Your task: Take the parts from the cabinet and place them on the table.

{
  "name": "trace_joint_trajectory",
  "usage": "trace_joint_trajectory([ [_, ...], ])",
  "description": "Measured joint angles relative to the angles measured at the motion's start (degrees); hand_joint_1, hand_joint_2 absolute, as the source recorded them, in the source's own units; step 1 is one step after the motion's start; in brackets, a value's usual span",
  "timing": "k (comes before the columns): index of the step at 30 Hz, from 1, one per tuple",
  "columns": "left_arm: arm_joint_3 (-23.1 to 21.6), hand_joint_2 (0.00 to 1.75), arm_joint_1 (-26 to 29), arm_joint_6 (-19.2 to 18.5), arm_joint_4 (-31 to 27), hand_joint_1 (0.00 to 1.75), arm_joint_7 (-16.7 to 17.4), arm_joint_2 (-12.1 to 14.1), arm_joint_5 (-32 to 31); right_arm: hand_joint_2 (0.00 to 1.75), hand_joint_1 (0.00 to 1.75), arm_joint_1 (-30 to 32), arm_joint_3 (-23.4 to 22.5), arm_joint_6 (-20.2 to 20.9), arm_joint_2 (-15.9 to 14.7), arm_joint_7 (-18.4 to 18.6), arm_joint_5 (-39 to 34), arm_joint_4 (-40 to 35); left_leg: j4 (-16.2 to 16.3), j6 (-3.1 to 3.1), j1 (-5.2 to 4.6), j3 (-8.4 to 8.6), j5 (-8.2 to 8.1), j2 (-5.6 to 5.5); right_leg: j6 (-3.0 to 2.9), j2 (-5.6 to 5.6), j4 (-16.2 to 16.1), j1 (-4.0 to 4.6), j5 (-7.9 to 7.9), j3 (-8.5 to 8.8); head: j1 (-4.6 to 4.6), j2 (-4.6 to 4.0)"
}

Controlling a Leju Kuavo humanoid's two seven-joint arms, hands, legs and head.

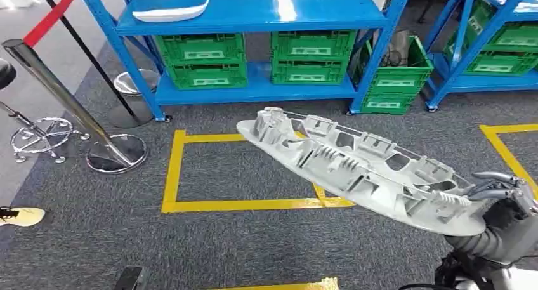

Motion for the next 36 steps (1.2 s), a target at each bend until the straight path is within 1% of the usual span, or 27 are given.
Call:
trace_joint_trajectory([
  [1,0.0,0.0,0.27,-0.09,0.0,0.0,-0.13,0.02,0.0,1.75,1.75,0.08,0.0,0.02,0.0,0.0,-0.02,-0.02,-0.14,-0.51,0.02,-0.07,0.52,-0.01,-0.78,-0.07,-0.17,-0.13,0.72,-0.44,-0.05,-0.02],
  [2,0.0,0.0,0.49,-0.35,0.0,0.0,-0.37,0.11,0.07,1.75,1.75,0.07,-0.04,0.17,-0.02,0.13,-0.07,-0.02,0.43,-0.81,0.26,-0.36,-1.23,-0.19,-1.31,-0.32,-0.2,-0.31,1.39,-0.92,-0.07,-0.02],
  [3,0.0,0.0,0.73,-0.46,0.0,0.0,-0.5,0.11,0.09,1.75,1.75,0.19,-0.09,0.44,-0.04,0.28,-0.18,-0.04,2.66,-1.08,0.27,-0.79,-5.29,-0.25,-1.76,-0.23,-0.2,-0.3,2.03,-1.54,-0.22,-0.02],
  [5,0.0,0.0,0.79,-0.76,0.0,0.0,-1.18,0.0,0.07,1.75,1.75,0.63,-0.09,1.07,-0.02,0.44,-0.61,-0.04,10.88,-1.51,0.29,-2.15,-12.42,-0.27,-1.99,-0.07,-0.11,-0.23,3.38,-2.97,-0.4,-0.02],
  [6,-0.02,0.0,0.76,-0.83,0.0,0.0,-1.51,-0.07,0.04,1.75,1.75,0.71,-0.09,1.33,-0.02,0.44,-0.94,-0.04,15.03,-1.6,0.3,-2.75,-13.73,-0.27,-1.95,0.09,0.0,-0.18,3.98,-3.75,-0.37,-0.02],
  [7,-0.02,0.0,0.76,-0.87,0.0,0.0,-1.79,-0.07,0.02,1.75,1.75,0.73,-0.09,1.57,-0.04,0.44,-1.16,-0.04,17.78,-1.63,0.29,-2.77,-13.02,-0.29,-1.87,0.43,0.12,-0.13,4.55,-4.44,-0.4,-0.02],
  [8,0.0,0.0,0.76,-1.03,0.0,0.0,-2.06,-0.04,0.04,1.75,1.75,0.77,-0.09,1.68,-0.02,0.44,-1.31,-0.04,18.01,-1.52,0.29,-1.84,-11.06,-0.33,-1.78,0.78,0.4,-0.09,5.13,-4.97,-0.37,-0.02],
  [10,0.0,0.0,0.78,-1.09,-0.02,0.0,-2.23,-0.04,0.04,1.75,1.75,0.87,-0.09,1.9,-0.02,0.44,-1.44,-0.07,11.05,-0.77,0.23,3.47,-7.73,-1.0,-1.54,1.84,1.05,0.02,5.98,-6.61,-0.42,-0.02],
  [11,0.0,0.0,0.77,-1.16,-0.02,0.0,-2.27,0.0,0.04,1.75,1.75,0.95,-0.09,1.99,-0.04,0.44,-1.47,-0.09,5.68,-0.14,0.16,7.05,-7.26,-2.51,-1.4,2.24,1.25,0.02,6.17,-6.94,-0.44,-0.02],
  [12,0.0,0.0,0.73,-1.18,-0.02,0.0,-2.29,0.35,0.04,1.75,1.75,1.01,-0.09,2.01,-0.02,0.42,-1.44,-0.13,2.29,0.77,0.3,9.45,-8.86,-4.79,-1.2,2.46,1.43,0.0,6.35,-7.54,-0.24,-0.02],
  [13,0.0,0.0,0.8,-1.2,-0.02,0.0,-2.36,0.2,0.04,1.75,1.75,0.83,-0.07,2.01,-0.04,0.44,-1.49,-0.2,0.6,0.71,0.34,10.01,-8.93,-4.77,-0.88,3.1,1.59,-0.05,6.69,-7.85,-0.24,-0.02],
  [15,0.0,0.0,0.9,-1.25,-0.02,0.0,-2.49,0.26,0.0,1.75,1.75,0.83,-0.09,2.03,-0.04,0.39,-1.73,-0.2,0.28,0.74,-0.11,9.79,-9.02,-3.7,0.02,4.18,1.48,-0.53,7.56,-8.61,-0.55,-0.02],
  [16,0.0,0.0,0.88,-1.25,-0.02,0.0,-2.71,0.18,-0.02,1.75,1.75,0.97,-0.09,2.12,-0.04,0.39,-1.86,-0.41,-0.9,0.84,0.08,10.05,-9.0,-2.97,0.45,4.78,1.49,-0.26,7.88,-8.94,-0.61,-0.02],
  [17,0.0,0.0,0.67,-1.29,-0.07,0.0,-2.93,-0.13,-0.02,1.75,1.75,1.23,-0.18,2.14,-0.04,0.33,-1.86,-0.57,-1.79,1.2,0.55,10.13,-8.73,-1.99,0.44,3.83,2.2,-0.38,7.19,-9.75,-0.46,-0.02],
  [19,0.02,0.0,0.64,-1.31,-0.09,0.0,-3.26,0.07,-0.07,1.75,1.75,1.17,-0.33,2.25,-0.04,0.2,-2.1,-0.7,-2.12,1.79,0.54,9.7,-8.26,-0.95,0.95,1.3,7.72,-0.42,3.19,-12.51,0.28,-0.02],
  [21,0.02,0.0,0.89,-1.25,-0.09,0.0,-3.26,0.11,-0.09,1.75,1.75,1.37,-0.33,2.3,-0.04,0.07,-2.38,-0.7,-2.01,1.88,0.45,9.24,-8.05,0.64,1.5,0.61,16.88,-0.64,-0.64,-16.26,0.24,-0.02],
  [22,0.02,0.0,0.96,-1.25,-0.09,0.0,-3.26,0.11,-0.09,1.75,1.75,1.59,-0.35,2.29,-0.04,0.07,-2.38,-0.7,-1.9,1.82,0.44,9.04,-7.95,1.3,1.75,0.52,18.91,-0.68,-0.96,-16.98,0.19,-0.02],
  [23,0.02,0.0,0.96,-1.25,-0.09,0.0,-3.26,0.11,-0.09,1.75,1.75,1.79,-0.42,2.29,-0.04,0.04,-2.38,-0.7,-1.77,1.71,0.45,8.84,-7.87,1.9,1.92,0.4,18.38,-0.79,-0.02,-16.38,0.26,-0.02],
  [25,0.02,0.0,0.86,-1.27,-0.09,0.0,-3.32,0.0,-0.11,1.75,1.75,1.93,-0.72,2.27,-0.04,-0.02,-2.36,-0.85,-1.31,1.61,0.52,8.57,-7.87,3.19,2.12,-0.5,10.32,-1.05,4.2,-11.51,0.22,-0.02],
  [26,0.02,0.0,0.8,-1.27,-0.09,0.0,-3.43,-0.02,-0.11,1.75,1.75,1.92,-0.83,2.23,-0.04,-0.11,-2.32,-1.16,-0.9,1.29,0.55,8.47,-8.04,3.77,2.22,-2.39,4.4,-1.09,6.21,-7.99,0.22,-0.02],
  [27,0.04,0.0,0.81,-1.27,-0.09,0.0,-3.45,0.18,-0.11,1.75,1.75,1.74,-0.87,2.23,-0.04,-0.2,-2.25,-1.31,-0.64,0.78,0.15,8.38,-8.16,4.13,2.18,-5.07,1.93,-0.46,4.83,-6.93,0.35,-0.02],
  [28,0.02,0.0,0.78,-1.27,-0.09,0.0,-3.48,0.15,-0.11,1.75,1.75,1.75,-0.87,2.23,-0.04,-0.28,-2.19,-1.59,-0.21,0.37,-0.1,8.23,-8.33,4.54,0.96,-3.86,1.82,-0.57,5.44,-6.62,0.19,-0.02],
  [31,0.02,0.0,0.46,-1.27,-0.13,0.0,-3.63,0.2,-0.11,1.75,1.75,2.24,-1.16,2.08,-0.04,-0.35,-2.08,-2.23,-0.19,-0.42,0.02,8.23,-7.96,6.19,-0.21,-2.14,2.26,-0.38,5.82,-7.95,0.09,-0.02],
  [32,0.02,0.0,0.35,-1.29,-0.15,0.0,-3.71,0.22,-0.26,1.75,1.75,2.39,-1.22,2.01,-0.04,-0.37,-1.99,-2.62,0.13,-0.99,0.31,7.96,-8.57,5.36,-0.84,-1.63,2.05,-0.68,6.23,-7.71,0.0,-0.02],
  [33,0.02,0.0,0.31,-1.29,-0.15,0.0,-3.76,0.26,-0.39,1.75,1.75,2.5,-1.35,2.01,-0.04,-0.48,-1.88,-2.88,1.82,-1.27,0.44,7.45,-10.34,2.76,-1.19,-1.18,2.06,-0.64,6.44,-7.95,-0.09,-0.02],
  [34,0.02,0.0,0.35,-1.29,-0.15,0.0,-3.82,0.26,-0.46,1.75,1.75,2.46,-1.38,2.01,-0.04,-0.52,-1.86,-2.93,5.3,-1.31,0.44,6.1,-12.8,1.2,-1.58,-0.63,2.09,-0.63,6.69,-8.23,-0.13,-0.02],
  [36,0.02,0.0,0.62,-1.29,-0.15,0.0,-3.82,0.24,-0.52,1.75,1.75,2.53,-1.38,2.01,-0.04,-0.57,-1.86,-3.08,14.55,-1.26,0.41,2.31,-17.12,-0.06,-1.92,0.73,2.12,-0.46,7.01,-8.76,-0.2,-0.02],
])
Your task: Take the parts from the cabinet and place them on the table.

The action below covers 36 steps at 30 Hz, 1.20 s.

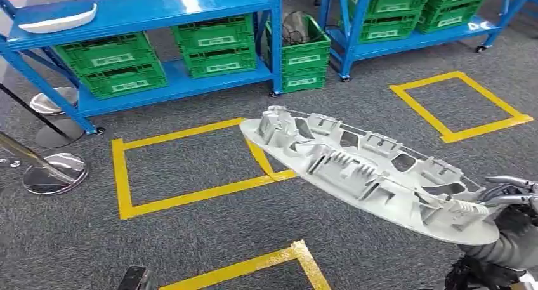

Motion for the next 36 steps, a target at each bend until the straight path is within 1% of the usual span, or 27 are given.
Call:
trace_joint_trajectory([
  [1,0.0,0.0,0.12,0.0,0.0,0.0,0.0,-0.04,-0.07,1.75,1.75,0.03,-0.02,0.0,0.0,0.0,0.0,0.0,3.26,0.14,0.01,-1.37,-0.8,-0.08,-0.1,0.87,0.02,0.15,0.17,-0.22,0.04,0.0],
  [2,0.0,0.0,0.14,0.0,0.0,0.0,0.0,-0.07,-0.13,1.75,1.75,0.13,-0.11,0.0,0.0,0.0,0.0,0.0,3.24,0.38,-0.01,-1.28,0.01,-0.12,-0.05,1.71,0.04,0.28,0.31,-0.34,0.04,0.0],
  [4,0.0,0.0,0.04,0.0,0.0,0.0,0.0,-0.04,-0.11,1.75,1.75,0.21,-0.11,0.0,0.0,0.0,0.0,-0.09,-3.54,1.21,-0.19,1.93,4.6,-0.66,0.09,3.34,0.15,0.53,0.47,-0.42,0.02,0.0],
  [5,0.0,0.0,0.03,0.0,0.0,0.0,0.0,0.0,-0.13,1.75,1.75,0.2,-0.11,0.0,0.0,-0.02,0.0,-0.18,-8.59,1.85,-0.27,4.27,7.15,-1.91,0.15,4.1,0.17,0.6,0.51,-0.38,0.0,0.0],
  [6,0.0,0.0,0.03,0.0,0.0,0.0,0.0,0.13,-0.13,1.75,1.75,0.19,-0.13,0.0,0.0,-0.02,0.0,-0.28,-12.5,2.64,-0.37,5.92,8.34,-4.48,0.27,4.71,0.16,0.47,0.6,-0.45,0.04,0.0],
  [7,0.0,0.0,0.1,0.0,0.0,0.0,0.0,0.27,-0.17,1.75,1.75,0.0,-0.13,-0.02,0.0,-0.04,0.0,-0.29,-13.64,3.03,0.0,6.32,8.11,-6.17,0.59,5.45,0.54,0.84,0.72,-0.93,0.22,0.0],
  [10,0.0,0.0,-0.2,0.39,-0.04,0.0,-0.33,0.22,-0.57,1.75,1.75,0.6,-0.33,-0.11,0.0,-0.07,0.04,-0.46,-14.43,2.77,-0.47,6.45,7.76,-4.7,1.86,7.28,0.12,0.01,1.53,-1.9,-0.28,0.0],
  [11,-0.04,0.0,-0.2,0.48,-0.07,0.0,-0.72,-0.15,-0.74,1.75,1.75,0.87,-0.46,-0.18,0.0,-0.11,0.29,-0.68,-15.41,2.69,0.13,6.61,8.32,-3.83,2.11,7.46,0.14,0.27,1.56,-2.76,-0.26,0.0],
  [12,-0.02,0.0,-0.29,0.5,-0.07,0.0,-0.94,0.09,-1.03,1.75,1.75,1.35,-0.7,-0.28,0.0,-0.33,0.59,-0.9,-15.82,2.79,0.2,6.83,8.62,-2.89,2.32,4.11,1.19,0.43,0.55,-3.12,-0.13,0.0],
  [13,-0.07,0.0,-0.22,0.66,-0.07,0.0,-1.18,0.15,-1.4,1.75,1.75,1.36,-0.79,-0.39,0.0,-0.39,0.79,-1.22,-15.96,3.15,0.18,6.77,8.71,-2.17,2.65,1.61,4.3,0.3,-1.68,-4.56,0.33,0.0],
  [15,-0.15,0.0,0.07,0.64,-0.07,0.0,-1.18,0.26,-1.86,1.75,1.75,2.02,-0.9,-0.78,0.0,-0.48,1.03,-1.81,-15.91,3.14,0.06,6.69,8.71,-0.35,3.21,-0.07,13.07,0.04,-5.8,-8.43,0.37,0.0],
  [16,-0.2,0.0,0.08,0.39,-0.07,0.0,-1.18,0.31,-2.01,1.75,1.75,2.72,-1.05,-1.03,0.0,-0.5,1.12,-2.14,-15.87,3.14,0.06,6.61,8.69,0.49,3.47,-0.24,16.39,-0.06,-6.85,-9.9,0.41,0.0],
  [17,-0.26,0.0,0.03,0.13,-0.07,0.0,-1.2,0.35,-2.34,1.75,1.75,3.47,-1.27,-1.22,0.0,-0.52,1.2,-2.43,-15.82,3.12,0.07,6.6,8.66,1.28,3.67,-0.39,17.24,-0.2,-6.57,-10.19,0.44,0.0],
  [18,-0.46,0.0,-0.07,-0.18,-0.07,0.0,-1.2,0.35,-2.56,1.75,1.75,4.14,-1.4,-1.47,0.0,-0.52,1.38,-2.73,-15.79,2.99,0.07,6.63,8.57,2.01,3.81,-0.61,15.54,-0.34,-5.18,-9.08,0.42,0.0],
  [20,-1.09,0.0,-0.4,-0.33,-0.07,0.0,-1.2,0.2,-3.02,1.75,1.75,5.58,-1.9,-1.68,0.0,-0.52,1.38,-3.67,-15.55,2.54,0.13,6.72,8.27,3.41,3.84,-1.83,5.9,-0.47,-0.69,-3.61,0.42,0.0],
  [21,-1.22,0.0,-0.57,-0.33,-0.07,0.0,-1.18,0.13,-3.12,1.75,1.75,6.12,-2.16,-1.68,0.0,-0.52,1.33,-4.24,-15.33,2.17,0.08,6.85,8.03,4.01,3.85,-4.08,1.12,-0.4,0.18,-0.93,0.44,0.0],
  [22,-1.22,0.0,-0.68,-0.33,-0.07,0.0,-1.18,0.13,-3.3,1.75,1.75,6.35,-2.3,-1.66,0.0,-0.5,1.29,-4.46,-15.12,1.74,-0.54,6.79,7.71,4.43,3.21,-5.51,0.25,0.24,-0.56,-0.06,0.5,0.0],
  [23,-1.31,0.0,-0.86,-0.46,-0.07,0.0,-1.2,0.02,-3.61,1.75,1.75,6.93,-2.53,-1.47,0.0,-0.5,1.27,-4.87,-15.02,1.46,-0.59,6.85,7.71,4.9,2.4,-4.25,0.31,0.11,-0.23,-0.37,0.09,0.0],
  [26,-1.64,0.0,-1.49,-1.01,-0.28,0.0,-1.51,-0.28,-3.93,1.75,1.75,8.77,-3.63,-0.48,0.22,-0.52,1.49,-5.9,-14.93,0.85,-0.43,7.1,7.52,6.39,1.46,-2.67,0.38,0.12,0.04,-0.81,0.15,0.0],
  [27,-1.64,0.0,-1.75,-1.03,-0.46,0.0,-1.53,-0.33,-4.07,1.75,1.75,9.12,-3.94,-0.33,0.46,-0.52,1.55,-6.25,-14.15,0.31,-0.14,6.89,6.48,4.22,1.04,-2.18,0.24,-0.15,0.27,-0.79,0.04,0.0],
  [28,-1.66,0.0,-1.94,-1.03,-0.48,0.0,-1.57,-0.33,-4.07,1.75,1.75,9.15,-4.09,-0.09,0.52,-0.55,1.55,-6.49,-11.51,0.22,-0.05,5.9,4.44,1.74,0.73,-1.64,0.24,-0.18,0.36,-0.87,-0.09,0.0],
  [29,-1.7,0.0,-1.96,-1.05,-0.48,0.0,-1.57,-0.33,-4.13,1.75,1.75,9.05,-4.17,0.06,0.57,-0.55,1.57,-6.6,-7.29,0.24,-0.02,4.2,2.06,0.68,0.4,-1.11,0.24,-0.16,0.47,-0.96,-0.09,0.0],
  [31,-1.83,0.0,-1.8,-1.22,-0.48,0.0,-1.66,-0.5,-4.26,1.75,1.75,9.1,-4.17,0.46,0.94,-0.55,1.51,-6.75,1.68,0.32,-0.03,0.3,-1.58,0.0,0.17,0.42,0.28,0.04,0.56,-1.11,-0.07,0.0],
  [32,-2.01,0.0,-1.78,-1.2,-0.5,0.0,-1.68,-0.57,-4.26,1.75,1.75,9.07,-4.22,0.79,1.03,-0.52,1.42,-6.75,3.41,0.49,-0.03,-0.55,-1.57,-0.02,0.08,1.26,0.29,0.16,0.63,-1.14,-0.07,0.0],
  [33,-2.03,0.0,-1.84,-1.03,-0.5,0.0,-1.68,-0.63,-4.0,1.75,1.75,9.01,-4.33,1.12,1.05,-0.5,1.33,-6.75,2.33,0.73,-0.08,-0.13,-0.12,-0.06,0.07,2.07,0.31,0.25,0.69,-1.14,-0.09,0.0],
  [35,-2.03,0.0,-1.96,-0.79,-0.52,0.0,-1.7,-0.79,-3.41,1.75,1.75,8.7,-4.77,1.57,1.05,-0.55,1.11,-6.75,-6.09,1.56,-0.2,3.6,5.16,-0.91,0.23,3.65,0.38,0.4,0.81,-1.08,-0.09,0.0],
  [36,-2.03,0.0,-1.93,-0.57,-0.52,0.0,-1.7,-0.79,-3.37,1.75,1.75,8.44,-5.05,2.01,1.05,-0.55,1.07,-6.75,-10.91,2.13,-0.26,5.72,7.4,-2.54,0.33,4.35,0.39,0.42,0.88,-1.07,-0.07,0.0],
])
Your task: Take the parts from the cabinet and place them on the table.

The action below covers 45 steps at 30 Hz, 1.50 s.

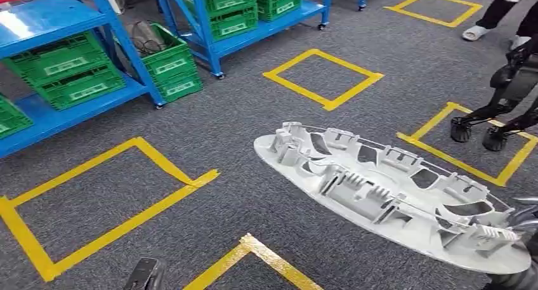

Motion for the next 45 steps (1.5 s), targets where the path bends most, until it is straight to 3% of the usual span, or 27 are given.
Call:
trace_joint_trajectory([
  [1,0.02,0.0,0.09,0.04,0.0,0.0,0.0,0.2,0.0,1.75,1.75,-0.38,-0.22,0.22,0.04,-0.04,0.0,0.04,-2.22,0.56,0.01,0.94,-0.18,-2.64,0.2,0.37,0.15,0.16,0.09,-0.21,0.09,0.0],
  [3,0.0,0.0,0.24,0.24,0.0,0.0,0.04,-0.07,0.0,1.75,1.75,-0.91,-0.5,0.65,0.07,0.04,0.24,0.02,-3.42,0.09,-0.07,1.16,-0.41,-2.04,0.94,1.59,0.33,-0.22,0.45,-1.04,0.02,0.0],
  [5,0.02,0.0,0.44,0.15,0.0,0.0,0.13,-0.28,0.02,1.75,1.75,-0.87,-0.57,1.07,0.17,0.35,1.38,0.02,-3.79,0.42,-0.17,1.16,0.01,-1.15,1.84,2.72,0.07,-0.4,0.89,-1.42,0.07,0.0],
  [6,0.02,0.0,0.59,-0.11,0.0,0.0,0.24,-0.72,-0.06,1.75,1.75,-0.82,-0.57,1.07,0.2,0.48,2.33,-0.09,-4.57,0.57,0.46,1.35,0.49,-0.03,1.92,2.37,0.52,-0.44,0.43,-2.12,-0.07,0.0],
  [8,0.02,0.0,1.16,-0.26,0.0,0.0,0.26,-0.55,-0.24,1.75,1.75,-0.86,-0.44,1.07,0.26,0.52,3.08,-0.17,-4.9,1.01,0.33,1.45,0.72,1.1,2.43,-2.96,5.77,-0.29,-3.24,-4.6,0.83,0.0],
  [10,0.02,0.0,1.97,-0.46,0.02,0.0,0.48,-0.55,-0.26,1.75,1.75,-0.95,-0.41,1.0,0.26,0.55,3.47,-0.17,-4.83,1.03,0.24,1.36,0.68,2.83,2.95,-4.6,15.07,-0.52,-7.21,-8.71,0.9,0.0],
  [11,0.02,0.0,2.19,-0.59,0.02,0.0,0.52,-0.57,-0.3,1.75,1.75,-0.75,-0.39,0.81,0.39,0.55,3.58,-0.2,-4.81,1.01,0.24,1.34,0.65,3.52,3.17,-4.73,17.45,-0.65,-7.68,-9.72,0.87,0.0],
  [12,0.02,0.0,2.28,-0.79,0.02,0.0,0.52,-0.61,-0.48,1.75,1.75,-0.42,-0.41,0.43,0.46,0.52,3.94,-0.26,-4.8,0.96,0.25,1.37,0.61,4.16,3.37,-4.92,17.22,-0.83,-6.85,-9.44,0.9,0.0],
  [14,-0.02,0.0,2.12,-1.03,0.02,0.0,0.55,-0.79,-1.29,1.75,1.75,0.25,-0.57,-0.35,0.52,0.48,4.2,-1.07,-4.69,0.58,0.32,1.49,0.36,5.27,3.51,-5.55,9.59,-1.06,-2.65,-5.09,0.9,0.0],
  [15,-0.07,0.0,1.92,-1.03,0.02,0.0,0.57,-0.9,-1.55,1.75,1.75,0.64,-0.61,-0.48,0.57,0.39,4.2,-1.58,-4.54,0.23,0.4,1.66,0.13,5.82,3.54,-6.74,3.53,-1.11,-0.35,-1.62,0.9,0.0],
  [16,-0.09,0.0,1.68,-1.03,0.0,0.0,0.57,-0.87,-1.66,1.75,1.75,0.66,-0.59,-0.53,0.66,0.24,4.2,-1.88,-4.4,-0.19,0.09,1.73,-0.13,6.19,3.53,-9.18,0.48,-0.67,-1.25,-0.04,0.94,0.0],
  [17,-0.09,0.0,1.34,-0.96,0.0,0.0,0.55,-0.85,-1.79,1.75,1.75,0.62,-0.54,-0.59,0.79,0.09,4.17,-2.18,-3.95,-0.63,-0.23,1.58,-0.37,6.46,2.43,-8.32,0.08,-0.61,-0.94,0.5,0.87,0.0],
  [20,-0.11,0.0,0.23,-0.94,-0.04,0.0,0.09,-1.05,-2.27,1.75,1.75,1.25,-0.63,-0.83,1.03,-0.39,3.98,-2.58,-4.1,-1.09,-0.11,1.88,-0.32,7.77,1.3,-6.88,0.48,-0.26,-1.02,-0.1,0.85,0.0],
  [21,-0.11,0.0,-0.06,-0.94,-0.18,0.0,0.02,-1.18,-2.34,1.75,1.75,1.23,-0.72,-0.81,1.05,-0.39,3.93,-2.65,-3.89,-1.68,0.06,1.79,-0.87,7.69,0.74,-6.38,0.2,-0.55,-0.74,0.02,0.81,0.0],
  [23,-0.13,0.0,-0.44,-0.85,-0.24,0.0,-0.09,-1.25,-2.34,1.75,1.75,1.04,-0.92,-0.66,1.07,-0.42,3.96,-2.89,1.2,-1.94,0.26,-0.06,-4.55,3.63,0.04,-5.58,0.19,-0.62,-0.58,-0.1,0.55,0.0],
  [25,-0.11,0.0,-0.27,-0.83,-0.24,0.0,-0.15,-1.27,-2.34,1.75,1.75,0.92,-0.92,-0.59,1.11,-0.44,3.96,-2.89,10.85,-1.86,0.23,-4.32,-8.94,2.53,-0.22,-4.32,0.2,-0.48,-0.47,-0.27,0.48,0.0],
  [26,-0.11,0.0,-0.13,-0.83,-0.24,0.0,-0.17,-1.31,-2.34,1.75,1.75,0.94,-0.92,-0.59,1.16,-0.42,3.96,-2.89,14.03,-1.74,0.22,-5.84,-9.74,2.45,-0.27,-3.66,0.21,-0.37,-0.44,-0.31,0.52,0.0],
  [28,-0.13,0.0,-0.07,-0.85,-0.24,0.0,-0.31,-1.44,-2.4,1.75,1.75,0.99,-0.96,-0.4,1.2,-0.42,4.15,-2.89,12.44,-1.24,0.15,-5.42,-7.09,2.39,-0.3,-2.28,0.23,-0.18,-0.39,-0.28,0.5,0.0],
  [30,-0.13,0.0,-0.1,-0.7,-0.24,0.0,-0.31,-1.49,-2.45,1.75,1.75,0.98,-0.98,-0.22,1.2,-0.42,4.37,-2.91,2.89,-0.05,-0.15,-1.27,-1.55,1.33,-0.24,-1.08,0.23,0.06,-0.29,-0.11,0.48,0.0],
  [31,-0.13,0.0,-0.08,-0.52,-0.24,0.0,-0.28,-1.42,-2.49,1.75,1.75,1.02,-0.98,-0.15,1.2,-0.35,4.42,-2.91,-1.37,0.81,-0.44,0.56,0.18,-0.26,-0.24,-0.69,0.22,-0.1,-0.24,-0.12,0.5,0.0],
  [32,-0.13,0.0,-0.04,-0.39,-0.24,0.0,-0.11,-1.18,-2.49,1.75,1.75,1.01,-1.0,-0.11,1.2,-0.27,4.44,-2.91,-2.89,1.4,-0.31,1.08,-0.35,-1.03,0.06,-0.33,0.56,0.45,-0.26,-0.32,0.61,0.0],
  [33,-0.11,0.0,-0.06,-0.35,-0.24,0.0,0.11,-1.27,-2.49,1.75,1.75,1.11,-1.03,-0.07,1.2,-0.17,4.44,-2.91,-3.39,0.93,-0.44,1.23,-0.53,-0.85,0.42,0.05,0.52,0.07,-0.02,-0.72,0.41,0.0],
  [36,-0.11,0.0,0.54,-0.35,-0.24,0.0,0.3,-1.57,-2.56,1.75,1.75,1.44,-1.22,0.11,1.2,0.07,4.52,-2.93,-4.57,0.94,-0.21,1.4,0.29,-0.05,1.63,1.03,0.2,-0.06,0.36,-1.08,0.55,0.0],
  [38,-0.09,0.0,0.77,-0.28,-0.24,0.0,0.39,-1.49,-2.54,1.75,1.75,1.51,-1.35,0.11,1.2,0.09,4.57,-3.04,-5.36,1.25,-0.02,1.73,0.82,0.87,1.93,-2.78,3.52,-0.15,-2.34,-2.96,1.01,0.0],
  [41,-0.09,0.0,1.54,-0.33,-0.22,0.0,0.39,-1.51,-2.56,1.75,1.75,1.32,-1.35,0.11,1.2,0.13,4.52,-3.04,-5.3,1.19,-0.07,1.59,0.79,2.61,2.89,-4.54,15.84,-0.64,-7.85,-8.53,1.09,0.0],
  [43,-0.09,0.0,1.73,-0.33,-0.22,0.0,0.42,-1.53,-2.56,1.75,1.75,1.42,-1.4,0.11,1.2,0.2,4.55,-3.02,-5.26,0.99,0.05,1.66,0.66,3.62,3.41,-4.85,15.68,-1.03,-6.33,-8.15,1.11,0.0],
  [45,-0.09,0.0,1.64,-0.33,-0.22,0.0,0.42,-1.57,-2.56,1.75,1.75,1.4,-1.4,0.11,1.2,0.2,4.55,-3.04,-4.93,0.42,0.29,1.82,0.3,4.42,3.73,-5.76,6.13,-1.41,-1.69,-2.8,1.11,0.0],
])
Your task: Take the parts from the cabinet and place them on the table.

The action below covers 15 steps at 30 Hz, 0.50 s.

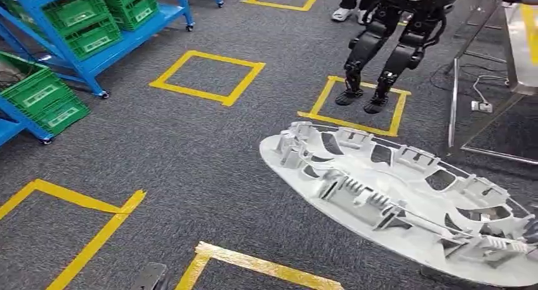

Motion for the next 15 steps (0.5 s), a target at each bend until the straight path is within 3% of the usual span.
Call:
trace_joint_trajectory([
  [1,0.0,0.0,-0.04,-0.02,0.0,0.0,-0.02,0.02,0.0,1.75,1.75,-0.04,0.0,0.0,0.0,0.0,0.0,0.0,0.36,-0.47,-0.06,0.08,-0.31,0.26,0.25,-1.5,-4.68,-0.11,1.13,2.59,0.04,0.0],
  [2,0.0,0.0,-0.04,0.0,0.0,0.0,-0.02,0.13,0.0,1.75,1.75,-0.27,0.02,0.02,0.0,0.02,0.0,0.04,0.78,-1.0,-0.55,-0.15,-0.66,0.48,-0.14,-2.07,-5.65,0.54,-0.04,3.56,0.29,0.0],
  [3,-0.02,0.0,-0.01,0.0,0.0,0.0,-0.02,0.13,0.0,1.75,1.75,-0.18,0.0,0.0,0.0,0.0,0.0,0.02,0.93,-1.24,-0.6,-0.23,-0.66,0.62,-1.19,-1.36,-5.53,0.37,0.21,3.27,0.0,0.0],
  [6,0.0,0.0,-0.1,0.0,0.0,0.0,0.0,0.09,0.0,1.75,1.75,0.02,-0.09,0.0,0.0,0.04,0.02,0.02,0.89,-1.89,-0.32,0.07,-0.81,1.53,-2.37,-0.38,-5.48,0.55,0.22,2.99,0.13,0.0],
  [7,0.0,0.0,-0.14,0.0,-0.02,0.0,-0.02,0.09,0.0,1.75,1.75,0.04,-0.09,0.0,0.0,0.02,0.02,-0.02,1.43,-2.27,-0.11,-0.07,-1.57,0.8,-2.77,-0.15,-5.6,0.39,0.4,3.09,0.0,0.0],
  [8,0.0,0.0,-0.17,0.0,-0.02,0.0,-0.02,0.09,0.0,1.75,1.75,-0.05,-0.13,0.0,0.0,0.0,0.02,-0.02,3.74,-2.36,-0.04,-0.98,-3.43,-0.6,-3.1,0.12,-5.6,0.43,0.4,3.07,-0.22,0.0],
  [9,0.0,0.0,-0.1,0.0,0.0,0.0,-0.02,0.09,0.0,1.75,1.75,-0.07,-0.13,0.0,0.0,0.0,0.02,0.0,8.4,-2.37,-0.05,-2.97,-6.06,-1.42,-3.43,0.43,-5.6,0.5,0.43,3.01,-0.26,0.0],
  [11,0.0,0.0,0.16,0.0,0.0,0.0,0.0,0.09,0.0,1.75,1.75,-0.06,-0.15,0.0,0.0,0.0,0.02,0.0,17.57,-2.27,-0.09,-7.19,-9.58,-1.87,-3.65,1.27,-5.59,0.79,0.48,2.91,-0.28,0.0],
  [12,0.0,0.0,0.25,0.0,0.0,0.0,0.0,0.09,0.0,1.75,1.75,-0.03,-0.15,0.02,0.0,0.0,0.02,0.0,19.41,-2.08,-0.12,-8.2,-9.58,-1.89,-3.71,1.74,-5.59,0.97,0.47,2.92,-0.31,0.0],
  [13,-0.02,0.0,0.3,0.0,0.0,0.0,0.0,0.09,0.0,1.75,1.75,-0.02,-0.17,0.07,0.0,0.04,0.02,0.0,18.66,-1.77,-0.2,-8.02,-8.29,-1.9,-3.72,2.25,-5.59,1.14,0.48,2.98,-0.28,0.0],
  [14,0.0,0.0,0.28,0.07,0.0,0.0,0.0,0.09,0.0,1.75,1.75,-0.03,-0.17,0.24,0.0,0.15,0.0,0.0,15.62,-1.29,-0.38,-6.84,-5.86,-1.99,-3.77,2.77,-5.59,1.31,0.51,3.05,-0.31,0.0],
  [15,0.0,0.0,0.26,0.18,0.0,0.0,-0.02,0.09,0.02,1.75,1.75,-0.03,-0.2,0.31,0.0,0.2,0.0,0.0,10.44,-0.6,-0.64,-4.62,-2.74,-2.31,-3.79,3.35,-5.59,1.55,0.52,3.23,-0.28,0.0],
])
